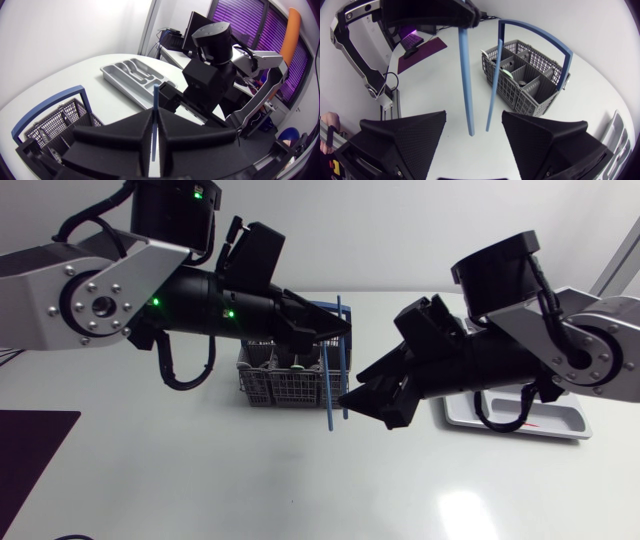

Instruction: Unload the cutlery basket into the drawer organizer.

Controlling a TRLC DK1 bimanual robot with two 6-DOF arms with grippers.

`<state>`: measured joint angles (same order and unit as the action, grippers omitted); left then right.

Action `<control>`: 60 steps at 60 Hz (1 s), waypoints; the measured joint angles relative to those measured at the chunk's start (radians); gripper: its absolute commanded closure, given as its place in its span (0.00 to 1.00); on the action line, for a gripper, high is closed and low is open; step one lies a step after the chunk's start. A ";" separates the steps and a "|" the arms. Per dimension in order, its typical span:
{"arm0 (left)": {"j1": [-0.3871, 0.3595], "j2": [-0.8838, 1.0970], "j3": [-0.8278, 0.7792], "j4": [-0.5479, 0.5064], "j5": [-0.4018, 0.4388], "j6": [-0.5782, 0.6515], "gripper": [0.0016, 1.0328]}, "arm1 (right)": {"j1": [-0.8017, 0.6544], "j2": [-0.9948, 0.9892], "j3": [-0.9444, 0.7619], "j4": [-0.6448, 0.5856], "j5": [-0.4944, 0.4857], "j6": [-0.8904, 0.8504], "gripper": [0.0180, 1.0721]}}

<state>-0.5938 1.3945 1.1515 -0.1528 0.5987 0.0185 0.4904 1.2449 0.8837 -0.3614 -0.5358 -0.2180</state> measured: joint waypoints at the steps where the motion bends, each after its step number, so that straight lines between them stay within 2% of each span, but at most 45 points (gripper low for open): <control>1: 0.000 0.000 0.000 0.000 0.000 0.000 0.97 | 0.000 0.004 0.000 0.000 0.000 0.000 0.29; 10: 0.002 0.000 0.000 0.000 0.000 0.000 0.97 | 0.002 0.014 0.000 0.029 0.005 0.000 0.30; 12: 0.002 0.000 0.000 0.000 0.000 0.000 0.97 | 0.004 0.014 0.000 0.029 0.008 0.000 0.33; 17: 0.002 0.001 0.000 0.000 0.000 0.000 0.97 | 0.006 0.014 0.000 0.032 0.008 0.000 0.47; 21: 0.002 0.001 0.000 0.000 0.000 0.000 0.97 | 0.009 0.014 0.000 0.044 0.014 0.000 0.61; 33: 0.002 0.005 0.000 -0.008 0.004 0.000 0.97 | 0.019 0.014 0.000 0.051 0.016 0.000 0.90; 49: 0.002 0.012 0.000 -0.019 0.015 0.000 0.96 | 0.034 0.016 0.000 0.050 0.016 -0.007 0.94; 53: 0.002 0.012 0.000 -0.023 0.014 0.000 0.84 | 0.035 0.019 -0.001 0.050 0.016 -0.010 0.95; 60: 0.002 0.015 0.011 -0.042 0.024 -0.002 0.49 | 0.039 0.019 -0.004 0.050 0.028 -0.018 0.94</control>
<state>-0.5919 1.4094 1.1625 -0.1947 0.6224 0.0170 0.5293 1.2636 0.8795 -0.3119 -0.5079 -0.2359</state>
